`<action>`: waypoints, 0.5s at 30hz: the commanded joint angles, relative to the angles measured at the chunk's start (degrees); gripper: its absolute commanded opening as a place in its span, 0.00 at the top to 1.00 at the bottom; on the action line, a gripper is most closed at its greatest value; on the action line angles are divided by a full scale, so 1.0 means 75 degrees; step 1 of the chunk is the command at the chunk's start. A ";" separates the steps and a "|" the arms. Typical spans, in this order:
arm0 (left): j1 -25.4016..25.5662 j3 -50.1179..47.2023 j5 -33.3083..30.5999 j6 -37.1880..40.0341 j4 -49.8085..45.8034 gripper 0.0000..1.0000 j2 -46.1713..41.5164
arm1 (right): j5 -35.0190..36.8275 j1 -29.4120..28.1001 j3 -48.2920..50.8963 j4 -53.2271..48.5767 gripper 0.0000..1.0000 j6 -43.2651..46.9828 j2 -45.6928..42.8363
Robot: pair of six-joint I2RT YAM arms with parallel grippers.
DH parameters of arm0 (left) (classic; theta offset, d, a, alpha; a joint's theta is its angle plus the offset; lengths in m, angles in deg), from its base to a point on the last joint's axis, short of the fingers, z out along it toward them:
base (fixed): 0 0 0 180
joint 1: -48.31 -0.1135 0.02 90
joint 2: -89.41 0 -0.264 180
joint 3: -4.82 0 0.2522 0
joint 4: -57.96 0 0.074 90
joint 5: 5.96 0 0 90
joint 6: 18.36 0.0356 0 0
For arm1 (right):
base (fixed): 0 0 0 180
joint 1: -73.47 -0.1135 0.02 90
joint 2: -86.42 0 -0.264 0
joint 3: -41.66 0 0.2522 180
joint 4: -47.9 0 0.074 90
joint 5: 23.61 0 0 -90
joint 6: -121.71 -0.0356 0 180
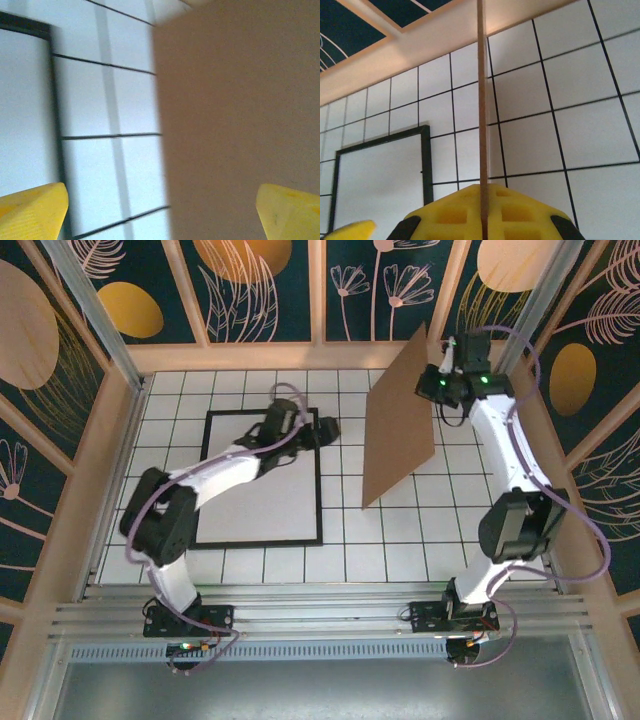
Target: Put the photo into the frame
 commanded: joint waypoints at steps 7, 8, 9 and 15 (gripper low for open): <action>-0.3300 -0.2245 -0.1482 0.0256 -0.0181 0.03 -0.1591 | -0.2867 0.0116 0.2020 0.4449 1.00 -0.2134 -0.1271; -0.3553 -0.2276 -0.1479 0.0246 -0.0215 0.03 -0.1522 | -0.3005 0.0114 0.2121 0.4637 1.00 -0.2238 -0.1260; -0.3784 -0.2331 -0.1451 0.0250 -0.0181 0.03 -0.1439 | -0.3156 0.0119 0.2203 0.4785 1.00 -0.2320 -0.1251; -0.4404 -0.2093 -0.1195 0.0372 -0.0178 0.02 -0.0536 | -0.3436 0.0131 0.2664 0.5183 1.00 -0.2432 -0.1386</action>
